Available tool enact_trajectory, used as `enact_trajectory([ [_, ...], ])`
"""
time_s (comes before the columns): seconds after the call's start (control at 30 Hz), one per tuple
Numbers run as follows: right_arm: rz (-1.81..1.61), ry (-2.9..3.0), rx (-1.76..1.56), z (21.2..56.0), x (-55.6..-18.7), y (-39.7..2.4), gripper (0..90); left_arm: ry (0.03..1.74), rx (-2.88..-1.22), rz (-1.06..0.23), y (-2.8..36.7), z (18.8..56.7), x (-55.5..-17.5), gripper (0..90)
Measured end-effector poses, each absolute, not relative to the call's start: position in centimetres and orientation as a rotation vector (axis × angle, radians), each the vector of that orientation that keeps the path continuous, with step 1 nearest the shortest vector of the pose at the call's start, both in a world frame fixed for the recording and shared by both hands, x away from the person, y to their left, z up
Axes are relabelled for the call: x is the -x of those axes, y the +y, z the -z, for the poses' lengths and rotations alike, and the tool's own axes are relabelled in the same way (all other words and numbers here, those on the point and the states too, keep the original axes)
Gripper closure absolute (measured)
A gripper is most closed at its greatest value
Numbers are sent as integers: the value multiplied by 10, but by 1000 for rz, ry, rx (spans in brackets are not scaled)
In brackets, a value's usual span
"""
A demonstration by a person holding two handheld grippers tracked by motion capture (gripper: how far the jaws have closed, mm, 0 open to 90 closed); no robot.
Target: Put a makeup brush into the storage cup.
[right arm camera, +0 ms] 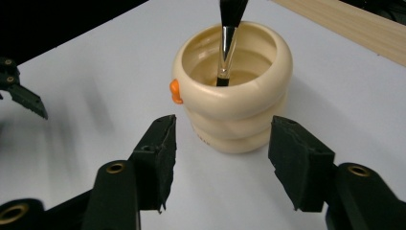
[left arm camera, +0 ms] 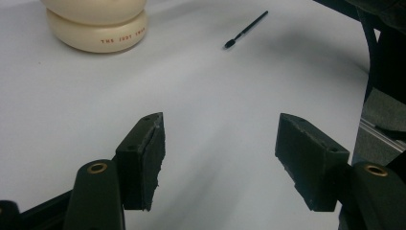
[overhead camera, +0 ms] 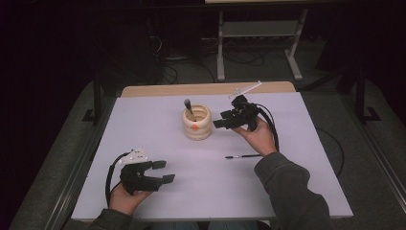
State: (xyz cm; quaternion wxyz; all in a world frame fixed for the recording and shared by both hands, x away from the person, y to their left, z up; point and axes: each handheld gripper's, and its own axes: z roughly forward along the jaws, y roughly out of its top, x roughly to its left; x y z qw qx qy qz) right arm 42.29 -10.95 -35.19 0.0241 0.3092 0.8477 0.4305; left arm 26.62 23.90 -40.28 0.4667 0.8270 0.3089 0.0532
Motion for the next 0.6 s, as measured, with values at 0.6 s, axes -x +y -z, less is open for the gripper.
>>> enact_trajectory([
  [0.6, -1305, 2633, -942, 361, -395, -145, 340, 769, -2008, -130, 237, 402, -264, 332],
])
